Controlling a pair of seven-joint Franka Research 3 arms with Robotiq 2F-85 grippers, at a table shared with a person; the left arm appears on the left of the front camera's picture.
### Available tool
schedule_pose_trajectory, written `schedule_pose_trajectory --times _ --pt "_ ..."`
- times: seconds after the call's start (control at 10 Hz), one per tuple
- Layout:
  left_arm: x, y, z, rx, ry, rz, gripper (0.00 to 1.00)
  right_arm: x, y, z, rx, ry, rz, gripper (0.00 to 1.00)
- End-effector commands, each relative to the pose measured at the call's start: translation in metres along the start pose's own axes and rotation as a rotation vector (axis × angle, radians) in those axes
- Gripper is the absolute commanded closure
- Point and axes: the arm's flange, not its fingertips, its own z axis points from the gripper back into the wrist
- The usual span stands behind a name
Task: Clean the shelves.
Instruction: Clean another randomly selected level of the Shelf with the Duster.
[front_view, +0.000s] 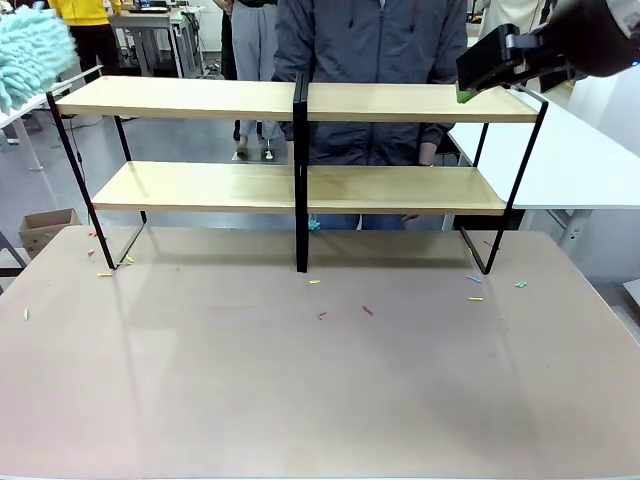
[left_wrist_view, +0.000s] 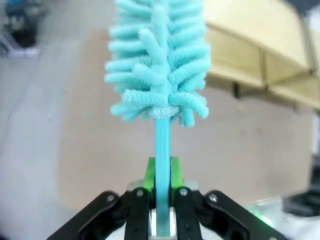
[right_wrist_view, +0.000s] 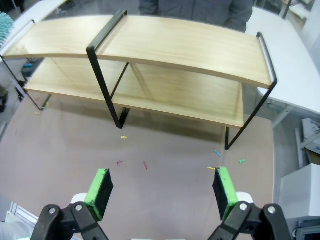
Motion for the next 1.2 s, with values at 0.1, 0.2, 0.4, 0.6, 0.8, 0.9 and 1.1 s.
schedule_pose_trajectory --times 0.1,0.2,0.4,0.6,0.8,0.9,1.1 --pt "0.009 0.063 0.042 -0.367 0.146 -0.29 0.88 0.001 0.001 0.0 0.002 -0.002 0.0 0.0" --pt "0.011 0.091 0.055 -0.47 0.105 -0.325 0.88 0.001 0.001 0.0 0.002 -0.002 0.0 0.0" --pt "0.014 0.167 0.084 -0.668 -0.041 -0.381 0.88 0.001 0.001 0.0 0.002 -0.002 0.0 0.0" --pt "0.019 0.238 0.102 -0.749 -0.16 -0.233 0.88 0.001 0.001 0.0 0.002 -0.002 0.0 0.0" --pt "0.023 0.261 0.095 -0.679 -0.124 -0.071 0.88 0.001 0.001 0.0 0.002 -0.002 0.0 0.0" --pt "-0.001 0.253 0.104 -0.699 -0.18 -0.222 0.88 0.001 0.001 0.0 0.002 -0.002 0.0 0.0" --pt "-0.001 0.253 0.104 -0.699 -0.18 -0.222 0.88 0.001 0.001 0.0 0.002 -0.002 0.0 0.0"
